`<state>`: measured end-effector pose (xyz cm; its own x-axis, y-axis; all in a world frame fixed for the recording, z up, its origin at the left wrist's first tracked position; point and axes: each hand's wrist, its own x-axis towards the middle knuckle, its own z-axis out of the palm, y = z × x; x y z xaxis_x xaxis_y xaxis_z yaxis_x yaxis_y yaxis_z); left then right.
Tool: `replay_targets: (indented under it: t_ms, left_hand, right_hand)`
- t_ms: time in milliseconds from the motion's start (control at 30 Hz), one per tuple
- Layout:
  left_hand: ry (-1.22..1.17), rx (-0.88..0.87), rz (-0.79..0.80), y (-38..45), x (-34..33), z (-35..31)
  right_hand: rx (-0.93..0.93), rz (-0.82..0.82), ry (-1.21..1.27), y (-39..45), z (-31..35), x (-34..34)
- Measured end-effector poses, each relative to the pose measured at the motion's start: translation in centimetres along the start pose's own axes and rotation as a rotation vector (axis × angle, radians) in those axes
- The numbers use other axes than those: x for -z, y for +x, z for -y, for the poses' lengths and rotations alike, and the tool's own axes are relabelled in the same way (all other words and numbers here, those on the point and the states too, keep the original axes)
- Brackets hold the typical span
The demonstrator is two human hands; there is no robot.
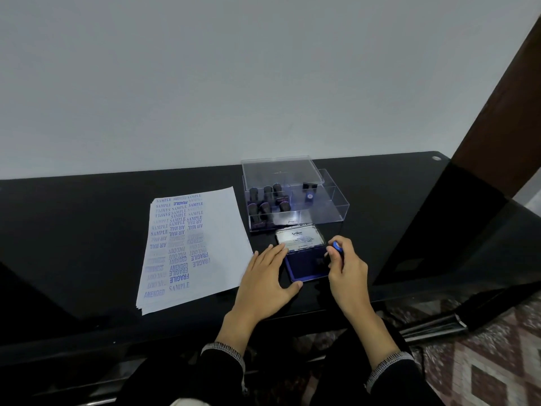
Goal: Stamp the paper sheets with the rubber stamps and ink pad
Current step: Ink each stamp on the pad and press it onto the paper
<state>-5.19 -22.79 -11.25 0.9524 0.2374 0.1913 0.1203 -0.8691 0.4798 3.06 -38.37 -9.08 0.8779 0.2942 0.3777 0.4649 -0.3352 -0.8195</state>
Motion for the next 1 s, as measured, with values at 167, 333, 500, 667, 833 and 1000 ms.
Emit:
replay_targets:
  t_ms: [167,333,500,667,833,1000]
  left_hand:
    - [-0.005,-0.001,-0.008,0.0,0.0,0.0]
    - [-0.009,-0.005,-0.012,0.0,0.0,0.1]
    - [-0.018,-0.005,-0.014,0.0,0.1,0.0]
    - [-0.034,-0.003,-0.022,0.0,0.1,0.0]
    - [-0.041,0.002,-0.018,0.1,0.1,0.0]
    - [-0.144,0.003,-0.008,0.1,0.2,0.0]
  right_hand:
    - [0.039,0.042,-0.029,0.1,0.1,0.0]
    - [0.090,0.104,-0.042,-0.1,1.1,-0.7]
    - [0.097,0.161,-0.068,-0.3,1.1,-1.1]
    - [0.145,0.160,-0.105,-0.3,1.1,-1.3]
    - [0.160,0.169,-0.140,-0.5,0.6,-1.9]
    - [0.195,0.113,-0.179,-0.8,0.5,-2.2]
